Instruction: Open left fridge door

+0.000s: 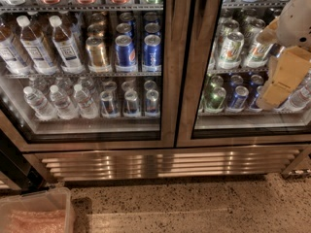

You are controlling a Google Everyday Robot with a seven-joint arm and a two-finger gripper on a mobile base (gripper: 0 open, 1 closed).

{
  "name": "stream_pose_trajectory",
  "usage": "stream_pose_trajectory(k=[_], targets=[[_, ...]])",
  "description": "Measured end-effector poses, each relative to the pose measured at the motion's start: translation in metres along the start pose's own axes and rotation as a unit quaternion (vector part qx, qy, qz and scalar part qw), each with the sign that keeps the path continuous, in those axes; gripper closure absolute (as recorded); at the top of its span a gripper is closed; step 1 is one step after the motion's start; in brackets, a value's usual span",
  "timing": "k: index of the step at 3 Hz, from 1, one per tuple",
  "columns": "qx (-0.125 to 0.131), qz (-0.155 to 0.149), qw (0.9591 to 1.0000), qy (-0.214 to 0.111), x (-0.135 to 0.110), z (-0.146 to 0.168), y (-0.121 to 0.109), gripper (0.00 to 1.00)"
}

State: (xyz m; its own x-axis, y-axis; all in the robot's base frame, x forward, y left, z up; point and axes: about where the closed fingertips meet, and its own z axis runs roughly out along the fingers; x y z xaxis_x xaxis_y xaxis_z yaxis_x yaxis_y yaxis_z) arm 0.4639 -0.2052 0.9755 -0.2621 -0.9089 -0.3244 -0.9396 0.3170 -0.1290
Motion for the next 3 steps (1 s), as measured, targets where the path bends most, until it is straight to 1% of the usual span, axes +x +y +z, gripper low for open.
stream_pose_trajectory(k=[1, 2, 3], targets=[[0.0, 0.0, 1.0, 0.0, 0.0, 0.0, 0.0, 0.0], [0.001, 0.015, 0.9994, -0.032, -0.001, 0.008, 0.003, 0.0], [-0.019, 0.04, 0.9939, -0.101, -0.013, 0.025, 0.013, 0.0]])
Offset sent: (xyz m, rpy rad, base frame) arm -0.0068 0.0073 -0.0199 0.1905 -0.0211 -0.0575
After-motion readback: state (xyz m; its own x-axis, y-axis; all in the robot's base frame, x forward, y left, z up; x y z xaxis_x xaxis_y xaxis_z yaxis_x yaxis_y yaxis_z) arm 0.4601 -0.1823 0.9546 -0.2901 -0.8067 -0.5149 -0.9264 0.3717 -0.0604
